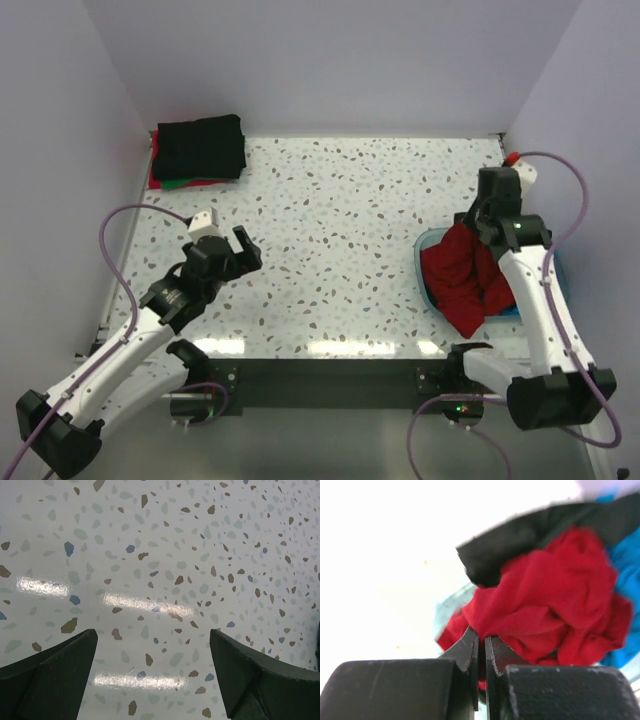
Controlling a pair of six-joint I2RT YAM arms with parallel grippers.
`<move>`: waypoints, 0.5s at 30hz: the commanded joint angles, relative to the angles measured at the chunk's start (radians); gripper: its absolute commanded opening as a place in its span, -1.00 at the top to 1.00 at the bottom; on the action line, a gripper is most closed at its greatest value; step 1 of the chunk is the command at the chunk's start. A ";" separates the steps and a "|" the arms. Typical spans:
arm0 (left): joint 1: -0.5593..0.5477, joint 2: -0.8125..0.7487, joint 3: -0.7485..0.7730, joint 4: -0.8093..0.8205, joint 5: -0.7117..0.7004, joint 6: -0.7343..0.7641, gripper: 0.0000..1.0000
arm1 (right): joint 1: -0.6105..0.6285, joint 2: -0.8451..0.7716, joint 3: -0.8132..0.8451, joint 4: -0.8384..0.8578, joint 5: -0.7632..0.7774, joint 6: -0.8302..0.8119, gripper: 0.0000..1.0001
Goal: Fold and stack the t-shirts
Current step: Grab the tshirt from the pile, then move the tshirt to the center of the board
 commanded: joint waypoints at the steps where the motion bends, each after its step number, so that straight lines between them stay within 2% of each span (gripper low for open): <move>1: 0.001 -0.010 0.018 0.026 0.006 0.028 -1.00 | -0.002 -0.127 0.221 -0.078 0.022 -0.053 1.00; 3: 0.001 -0.010 0.021 0.032 0.012 0.031 -1.00 | -0.002 -0.129 0.329 -0.097 -0.029 -0.091 1.00; 8: 0.001 -0.001 0.024 0.044 0.019 0.040 -1.00 | -0.002 0.008 0.810 -0.160 -0.192 -0.121 1.00; 9: 0.001 0.002 0.024 0.047 0.017 0.038 -1.00 | -0.002 0.053 0.978 -0.170 -0.301 -0.140 1.00; 10: 0.001 0.004 0.024 0.047 0.016 0.037 -1.00 | -0.002 0.098 1.072 -0.202 -0.374 -0.145 1.00; 11: 0.001 0.004 0.024 0.049 0.014 0.035 -1.00 | -0.002 0.208 1.169 -0.221 -0.417 -0.147 1.00; 12: 0.001 0.005 0.024 0.050 0.013 0.035 -1.00 | -0.002 0.266 1.269 -0.236 -0.557 -0.145 1.00; 13: 0.001 0.010 0.028 0.049 0.011 0.034 -1.00 | -0.002 0.320 1.458 -0.245 -0.621 -0.141 1.00; 14: 0.001 0.011 0.033 0.046 0.009 0.032 -1.00 | -0.002 0.377 1.525 -0.232 -0.682 -0.125 1.00; 15: 0.001 0.014 0.036 0.038 0.009 0.032 -1.00 | 0.000 0.435 1.562 -0.145 -0.830 -0.065 1.00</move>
